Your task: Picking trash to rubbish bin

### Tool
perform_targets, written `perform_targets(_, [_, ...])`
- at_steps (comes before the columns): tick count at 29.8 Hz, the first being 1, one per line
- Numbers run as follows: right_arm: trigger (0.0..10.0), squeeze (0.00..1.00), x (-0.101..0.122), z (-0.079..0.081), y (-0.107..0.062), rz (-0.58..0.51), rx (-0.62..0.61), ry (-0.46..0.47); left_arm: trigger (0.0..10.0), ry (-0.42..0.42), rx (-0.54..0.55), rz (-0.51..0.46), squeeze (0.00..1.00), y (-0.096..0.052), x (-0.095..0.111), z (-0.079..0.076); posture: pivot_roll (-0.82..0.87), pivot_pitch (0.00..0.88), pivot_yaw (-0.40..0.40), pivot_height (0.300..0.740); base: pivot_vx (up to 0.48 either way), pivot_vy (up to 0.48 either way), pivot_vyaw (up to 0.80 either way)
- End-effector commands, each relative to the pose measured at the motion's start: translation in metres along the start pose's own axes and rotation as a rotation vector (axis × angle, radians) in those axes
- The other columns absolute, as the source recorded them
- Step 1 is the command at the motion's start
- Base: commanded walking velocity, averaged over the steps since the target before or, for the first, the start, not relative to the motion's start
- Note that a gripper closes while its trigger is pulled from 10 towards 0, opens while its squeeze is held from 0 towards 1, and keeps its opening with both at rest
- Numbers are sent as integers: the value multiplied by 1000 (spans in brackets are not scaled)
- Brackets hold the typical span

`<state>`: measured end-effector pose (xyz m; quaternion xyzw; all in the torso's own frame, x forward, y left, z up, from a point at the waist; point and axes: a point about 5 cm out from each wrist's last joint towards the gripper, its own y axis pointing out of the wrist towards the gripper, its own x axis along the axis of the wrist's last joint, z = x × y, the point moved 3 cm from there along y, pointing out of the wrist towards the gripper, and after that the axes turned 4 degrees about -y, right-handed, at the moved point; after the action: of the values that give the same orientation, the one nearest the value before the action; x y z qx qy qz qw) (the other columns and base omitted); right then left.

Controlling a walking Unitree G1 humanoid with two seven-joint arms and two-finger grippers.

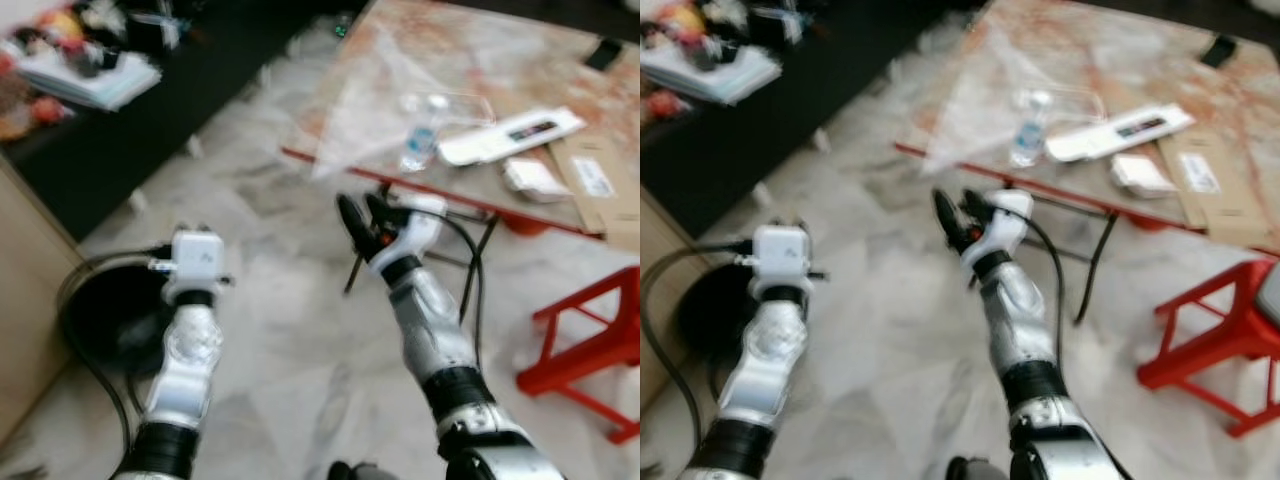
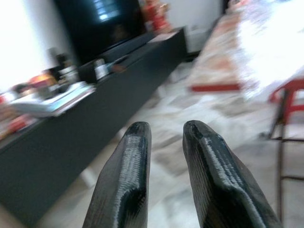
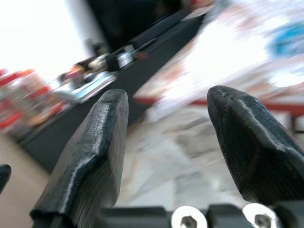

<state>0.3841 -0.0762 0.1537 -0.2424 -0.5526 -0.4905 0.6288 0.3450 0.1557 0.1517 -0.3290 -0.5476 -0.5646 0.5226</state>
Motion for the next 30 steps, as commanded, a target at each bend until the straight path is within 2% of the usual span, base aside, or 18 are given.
perform_targets(1, [10000,0,0,12,4,-5,31,13,10000,9,25,8,0,0,-3,9,56,155,-79,740,472,0,-800])
perform_targets(5, [10000,0,0,15,5,-10,36,24,10000,8,24,5,0,0,-2,9,60,160,-82,740,472,0,-616])
perform_targets(16, [10000,0,4,14,5,-33,34,39,10000,7,22,0,0,2,-1,10,57,173,-86,740,472,0,0])
perform_targets(20, [10000,0,7,15,5,-47,33,58,10000,3,13,-6,0,2,0,8,52,175,-83,740,472,0,-781])
perform_targets(30, [10000,0,9,14,5,-57,26,55,10000,2,4,-19,0,2,3,6,54,175,-83,740,472,0,0])
